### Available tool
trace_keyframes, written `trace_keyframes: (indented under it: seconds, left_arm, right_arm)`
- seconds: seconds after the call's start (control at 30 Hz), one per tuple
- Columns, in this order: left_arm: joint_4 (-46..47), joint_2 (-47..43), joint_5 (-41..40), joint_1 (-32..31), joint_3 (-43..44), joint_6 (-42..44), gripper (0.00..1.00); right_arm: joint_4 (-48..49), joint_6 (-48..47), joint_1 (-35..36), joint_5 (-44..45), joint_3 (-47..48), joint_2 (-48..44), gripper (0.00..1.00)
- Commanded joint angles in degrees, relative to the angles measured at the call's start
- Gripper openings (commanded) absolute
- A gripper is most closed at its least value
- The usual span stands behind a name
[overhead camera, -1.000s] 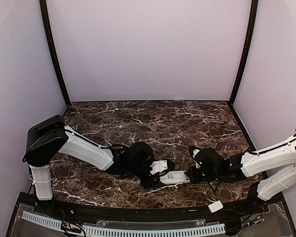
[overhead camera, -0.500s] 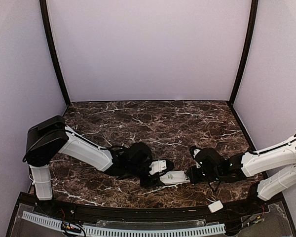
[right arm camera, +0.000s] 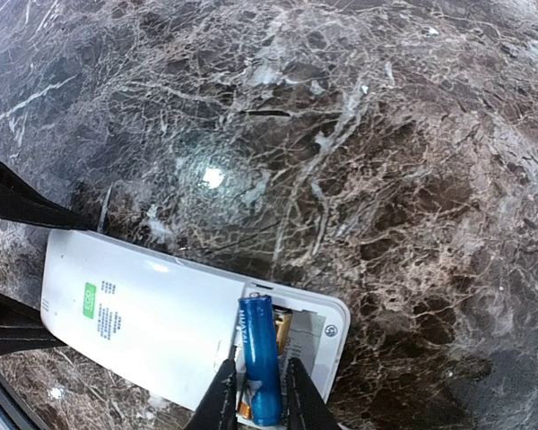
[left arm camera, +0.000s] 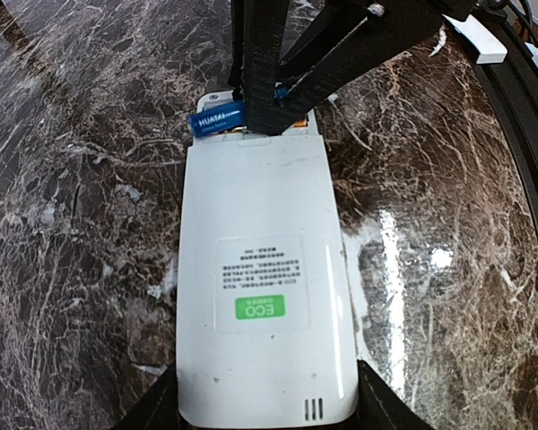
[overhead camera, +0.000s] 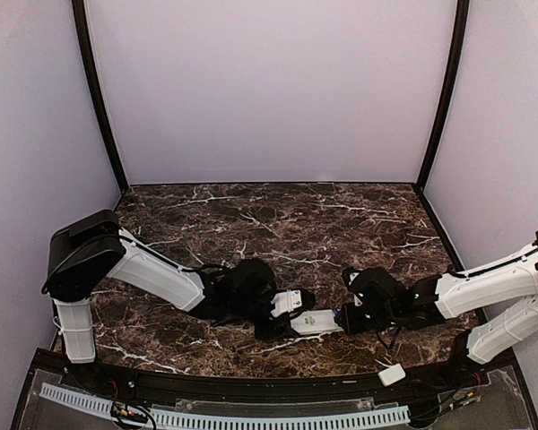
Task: Load the batteries into the remote control
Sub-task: Place the battery in the battery compartment, then load the battery into the battery compartment.
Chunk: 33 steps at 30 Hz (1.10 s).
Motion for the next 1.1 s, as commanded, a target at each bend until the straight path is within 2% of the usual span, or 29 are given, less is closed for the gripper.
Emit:
trace_keyframes:
  seconds: [0.0, 0.23, 0.4, 0.57, 0.73, 0.93, 1.07]
  left_arm:
    - [-1.9, 1.1, 0.1, 0.3, -1.6, -0.1, 0.36]
    - [-1.8, 0.8, 0.4, 0.4, -1.9, -0.2, 0.36]
    - [-1.5, 0.8, 1.0, 0.7, -2.1, -0.2, 0.36]
    - [-1.5, 0.8, 1.1, 0.8, -2.1, -0.3, 0.36]
    - [-1.4, 0.8, 1.3, 0.8, -2.2, -0.3, 0.36]
    - [-1.3, 0.8, 1.4, 0.8, -2.2, -0.2, 0.36]
    - [-1.3, 0.7, 1.3, 0.8, -2.3, -0.1, 0.36]
  right_arm:
    - [-8.1, 0.6, 0.2, -0.3, 0.3, 0.5, 0.19]
    - [-11.5, 1.4, 0.2, 1.7, 1.3, -3.1, 0.19]
    - [-15.7, -1.7, 0.2, 2.1, 5.1, -5.8, 0.25]
    - [-20.9, -2.7, -0.8, 3.3, 9.4, -7.5, 0.26]
    - [-18.5, -5.7, -4.6, -0.7, 10.3, -8.1, 0.26]
    - [-15.7, -10.3, -10.0, -3.0, 12.2, -2.7, 0.2]
    - [-13.8, -13.0, -10.6, -5.7, 13.5, 0.6, 0.17]
